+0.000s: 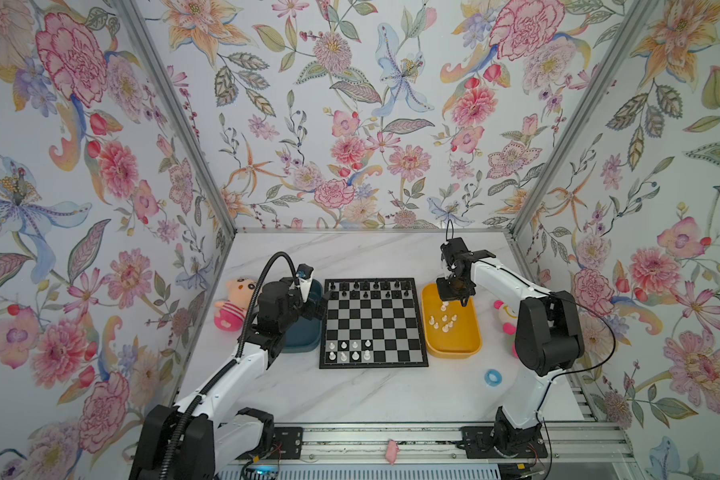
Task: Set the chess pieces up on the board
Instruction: 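Grasp a white pawn with the right gripper while the left arm shifts slightly, then carry the white pawn with the right gripper over the board's near rows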
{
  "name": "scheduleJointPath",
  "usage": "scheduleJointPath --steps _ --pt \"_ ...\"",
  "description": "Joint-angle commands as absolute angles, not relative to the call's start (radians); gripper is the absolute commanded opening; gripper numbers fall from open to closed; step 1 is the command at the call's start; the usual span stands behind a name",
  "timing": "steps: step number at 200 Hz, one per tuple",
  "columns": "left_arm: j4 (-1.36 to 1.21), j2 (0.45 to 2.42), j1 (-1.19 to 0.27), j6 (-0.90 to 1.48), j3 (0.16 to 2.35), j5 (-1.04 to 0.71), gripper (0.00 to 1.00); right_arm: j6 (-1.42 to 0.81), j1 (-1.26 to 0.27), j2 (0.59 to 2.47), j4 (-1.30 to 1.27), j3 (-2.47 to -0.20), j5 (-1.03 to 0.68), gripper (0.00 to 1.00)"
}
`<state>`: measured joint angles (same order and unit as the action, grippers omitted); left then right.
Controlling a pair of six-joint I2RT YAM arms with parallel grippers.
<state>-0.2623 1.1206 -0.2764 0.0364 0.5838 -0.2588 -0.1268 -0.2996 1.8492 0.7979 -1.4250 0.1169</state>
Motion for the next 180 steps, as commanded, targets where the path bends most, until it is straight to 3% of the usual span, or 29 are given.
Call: scheduleJointPath --steps 1,103,180 --pt "-0.274 1.097 -0.286 0.021 0.584 -0.276 0.99 -0.136 -0.34 1.786 0.887 -1.449 0.136 0.02" --pt "-0.295 1.026 -0.286 0.035 0.539 -0.271 0.99 -0.195 -0.615 1.716 1.106 -1.552 0.185 0.02" --pt "-0.286 0.974 -0.308 0.044 0.525 -0.277 0.99 -0.29 -0.863 1.73 1.111 -1.548 0.219 0.01"
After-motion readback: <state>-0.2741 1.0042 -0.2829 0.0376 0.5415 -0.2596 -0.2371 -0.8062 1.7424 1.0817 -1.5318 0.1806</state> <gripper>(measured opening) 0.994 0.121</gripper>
